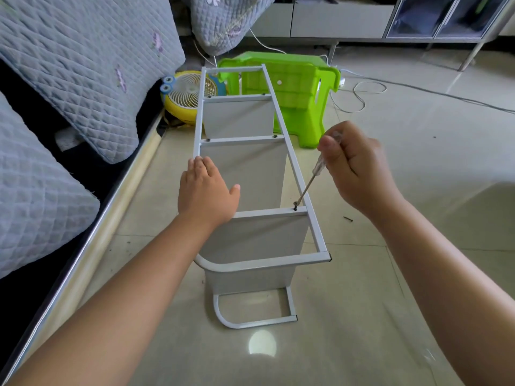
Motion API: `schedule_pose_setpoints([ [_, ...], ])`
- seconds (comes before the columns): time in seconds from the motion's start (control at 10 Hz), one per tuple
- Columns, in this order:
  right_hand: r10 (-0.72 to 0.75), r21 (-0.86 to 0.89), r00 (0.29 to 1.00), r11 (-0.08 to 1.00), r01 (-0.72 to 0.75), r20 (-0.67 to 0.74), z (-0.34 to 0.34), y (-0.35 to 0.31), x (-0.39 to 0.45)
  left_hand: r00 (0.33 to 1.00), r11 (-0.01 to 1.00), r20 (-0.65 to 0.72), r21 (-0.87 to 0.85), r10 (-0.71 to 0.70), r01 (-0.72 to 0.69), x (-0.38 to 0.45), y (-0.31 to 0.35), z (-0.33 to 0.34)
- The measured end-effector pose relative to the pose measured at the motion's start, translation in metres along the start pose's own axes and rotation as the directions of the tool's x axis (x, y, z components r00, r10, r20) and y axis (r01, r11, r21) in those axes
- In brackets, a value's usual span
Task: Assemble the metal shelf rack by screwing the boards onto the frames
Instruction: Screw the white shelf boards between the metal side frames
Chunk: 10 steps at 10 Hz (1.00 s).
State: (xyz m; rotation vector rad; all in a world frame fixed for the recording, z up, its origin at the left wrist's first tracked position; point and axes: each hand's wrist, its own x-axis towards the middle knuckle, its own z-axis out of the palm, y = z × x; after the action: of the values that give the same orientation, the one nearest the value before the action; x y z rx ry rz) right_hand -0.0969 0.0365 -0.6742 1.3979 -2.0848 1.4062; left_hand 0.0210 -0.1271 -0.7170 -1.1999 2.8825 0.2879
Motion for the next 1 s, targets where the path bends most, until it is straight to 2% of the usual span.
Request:
schedule_pose_setpoints([
  [0.2, 0.022, 0.019, 0.999, 1.0, -0.022, -0.028, 0.0, -0.002, -0.002, 1.0, 1.0, 0.004, 0.001, -0.004, 0.004, -0.001, 0.0, 0.001],
  [0.6, 0.001, -0.013, 0.999, 1.0, -0.001, 0.035, -0.001, -0.006, 0.001, 1.0, 1.0, -0.006, -0.001, 0.007, -0.007, -0.002, 0.0, -0.001],
  [0.8, -0.032, -0.057, 0.985, 0.998, 0.042, 0.17, -0.006, -0.015, 0.008, 1.0, 1.0, -0.01, -0.009, 0.008, -0.008, -0.003, -0.001, 0.0],
  [1.0, 0.09, -0.083, 0.91, 0.995, -0.061, 0.404, -0.014, -0.028, 0.024, 1.0, 1.0, -0.015, -0.01, -0.008, 0.008, -0.003, 0.001, 0.001],
])
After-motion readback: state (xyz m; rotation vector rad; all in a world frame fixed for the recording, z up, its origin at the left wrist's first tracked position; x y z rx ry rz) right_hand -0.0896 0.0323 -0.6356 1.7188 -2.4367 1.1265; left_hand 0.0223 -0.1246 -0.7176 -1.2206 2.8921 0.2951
